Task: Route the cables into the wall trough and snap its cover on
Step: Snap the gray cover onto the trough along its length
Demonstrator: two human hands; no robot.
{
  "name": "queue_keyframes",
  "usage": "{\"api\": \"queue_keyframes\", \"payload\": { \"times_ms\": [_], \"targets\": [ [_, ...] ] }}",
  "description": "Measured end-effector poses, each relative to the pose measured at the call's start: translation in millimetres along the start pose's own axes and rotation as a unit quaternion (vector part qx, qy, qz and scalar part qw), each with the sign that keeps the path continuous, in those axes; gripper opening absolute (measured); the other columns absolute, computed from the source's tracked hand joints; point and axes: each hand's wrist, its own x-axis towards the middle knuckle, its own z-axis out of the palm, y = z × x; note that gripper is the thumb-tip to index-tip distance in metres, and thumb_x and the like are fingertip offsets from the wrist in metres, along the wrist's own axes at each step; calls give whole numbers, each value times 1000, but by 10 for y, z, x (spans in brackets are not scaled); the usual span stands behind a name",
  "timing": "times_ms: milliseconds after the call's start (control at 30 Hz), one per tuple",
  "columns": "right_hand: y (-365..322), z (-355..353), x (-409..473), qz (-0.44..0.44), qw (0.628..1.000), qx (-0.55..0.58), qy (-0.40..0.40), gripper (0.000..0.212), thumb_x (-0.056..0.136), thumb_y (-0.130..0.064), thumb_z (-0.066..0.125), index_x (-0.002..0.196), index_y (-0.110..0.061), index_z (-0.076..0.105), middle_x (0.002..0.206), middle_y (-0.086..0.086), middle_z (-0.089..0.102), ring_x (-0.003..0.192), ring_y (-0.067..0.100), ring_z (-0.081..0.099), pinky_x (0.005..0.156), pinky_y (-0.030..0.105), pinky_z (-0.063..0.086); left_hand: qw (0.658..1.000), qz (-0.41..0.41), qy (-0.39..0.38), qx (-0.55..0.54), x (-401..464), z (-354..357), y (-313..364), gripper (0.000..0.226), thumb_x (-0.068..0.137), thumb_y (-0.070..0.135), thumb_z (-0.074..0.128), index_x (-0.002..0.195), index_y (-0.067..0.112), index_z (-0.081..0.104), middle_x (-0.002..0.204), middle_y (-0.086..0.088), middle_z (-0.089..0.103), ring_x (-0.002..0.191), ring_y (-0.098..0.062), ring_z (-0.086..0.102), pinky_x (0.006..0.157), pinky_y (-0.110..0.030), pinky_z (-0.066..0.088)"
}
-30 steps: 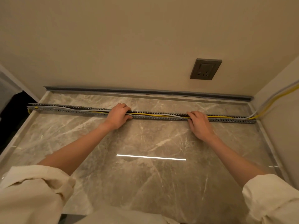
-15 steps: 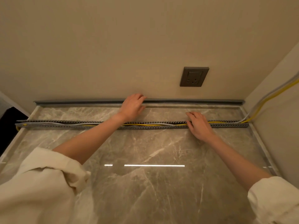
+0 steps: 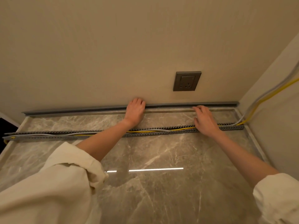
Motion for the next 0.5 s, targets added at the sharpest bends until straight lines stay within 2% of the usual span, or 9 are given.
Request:
{"api": "queue_keyframes", "payload": {
  "times_ms": [167, 333, 500],
  "targets": [
    [2, 16, -68, 10, 1000, -12, 0, 55, 88, -5, 53, 139, -2, 34, 139, 21, 38, 131, 34, 35, 108, 44, 36, 1000, -3, -2, -1, 70, -25, -21, 11, 81, -1, 54, 91, 4, 57, 100, -17, 62, 97, -33, 52, 78, -41, 44],
    [-7, -16, -93, 20, 999, -28, 10, 67, 83, 0, 58, 142, 0, 27, 144, 24, 32, 135, 37, 28, 112, 48, 32, 1000, 22, -22, 1, 30, -82, -92, 17, 78, 10, 58, 91, 1, 55, 102, -20, 57, 98, -35, 49, 75, -44, 42],
    [-7, -69, -36, 2, 997, -71, 18, 66, 81, 0, 59, 140, -1, 30, 142, 21, 38, 133, 36, 32, 113, 47, 25, 996, 28, 4, -85, -153, -139, -195, 18, 85, 22, 52, 91, 7, 44, 85, -17, 57, 65, -35, 53, 52, -36, 34]
  ]
}}
